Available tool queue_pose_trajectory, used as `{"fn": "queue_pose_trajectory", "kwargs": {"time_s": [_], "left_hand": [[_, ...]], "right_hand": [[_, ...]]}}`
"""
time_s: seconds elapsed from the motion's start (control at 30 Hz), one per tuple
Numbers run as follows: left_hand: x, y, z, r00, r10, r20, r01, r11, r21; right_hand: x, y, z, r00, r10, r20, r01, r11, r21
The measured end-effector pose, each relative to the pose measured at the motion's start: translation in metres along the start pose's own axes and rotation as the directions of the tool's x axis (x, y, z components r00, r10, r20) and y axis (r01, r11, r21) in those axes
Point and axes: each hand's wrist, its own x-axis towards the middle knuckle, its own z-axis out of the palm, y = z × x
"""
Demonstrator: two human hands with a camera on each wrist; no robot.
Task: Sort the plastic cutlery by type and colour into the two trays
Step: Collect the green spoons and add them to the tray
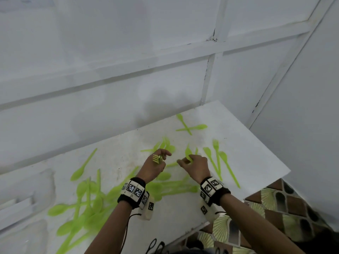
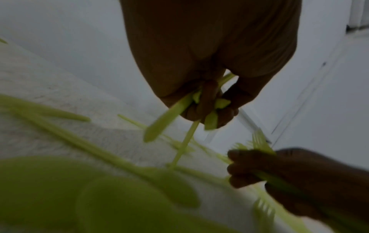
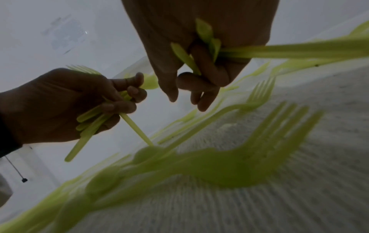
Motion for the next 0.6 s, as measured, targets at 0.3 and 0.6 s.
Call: {"fn": "queue_pose_trajectory", "kwargs": {"time_s": [0.3,0.6], "left_hand": [[-0.011,-0.025,0.021,0.999,-0.042,-0.02,0.043,0.997,0.064],[-0.001,-0.005,-0.014,0.987,-0.059,-0.151,0.042,0.993,-0.113]], "right_hand": [[0.008,-0.007,0.012,0.982,-0.058,0.181,0.094,0.976,-0.197],[0.009,-0.024,0.018,0.966,-0.062,0.252,0.147,0.931,-0.334]]}}
